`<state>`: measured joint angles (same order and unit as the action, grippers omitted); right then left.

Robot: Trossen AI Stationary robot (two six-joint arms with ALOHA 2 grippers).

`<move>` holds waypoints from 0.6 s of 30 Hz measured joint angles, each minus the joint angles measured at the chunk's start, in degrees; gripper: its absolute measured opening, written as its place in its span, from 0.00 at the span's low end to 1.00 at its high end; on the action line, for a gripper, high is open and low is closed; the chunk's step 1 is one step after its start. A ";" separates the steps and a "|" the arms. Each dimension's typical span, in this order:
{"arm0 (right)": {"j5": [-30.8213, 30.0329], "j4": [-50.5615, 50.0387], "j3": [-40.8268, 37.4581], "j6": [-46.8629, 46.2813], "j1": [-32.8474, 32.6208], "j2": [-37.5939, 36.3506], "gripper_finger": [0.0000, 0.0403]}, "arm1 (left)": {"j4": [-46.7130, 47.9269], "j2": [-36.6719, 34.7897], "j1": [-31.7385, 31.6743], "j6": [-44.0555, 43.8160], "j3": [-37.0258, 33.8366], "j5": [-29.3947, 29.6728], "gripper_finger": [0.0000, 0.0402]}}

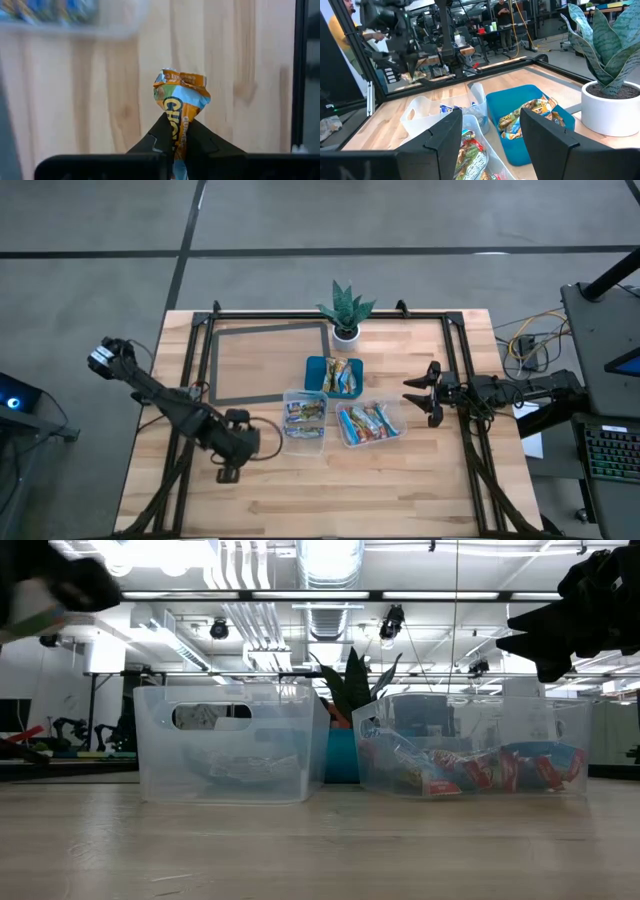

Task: Pick and place Granola Bars by type
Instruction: Put the yellow granola bar into the blue bin

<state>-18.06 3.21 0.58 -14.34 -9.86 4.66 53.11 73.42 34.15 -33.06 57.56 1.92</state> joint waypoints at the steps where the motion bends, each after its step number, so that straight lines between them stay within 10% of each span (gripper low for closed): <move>1: -0.01 0.02 0.00 0.00 0.01 0.00 0.47 | 0.08 0.23 -0.95 -0.30 1.05 0.67 0.02; 18: 0.00 0.02 0.00 0.00 0.00 0.01 0.47 | 0.60 10.93 -17.34 -20.41 14.49 16.17 0.02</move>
<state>-18.06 3.22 0.58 -14.34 -9.86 4.67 53.71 84.35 16.82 -53.47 72.05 18.09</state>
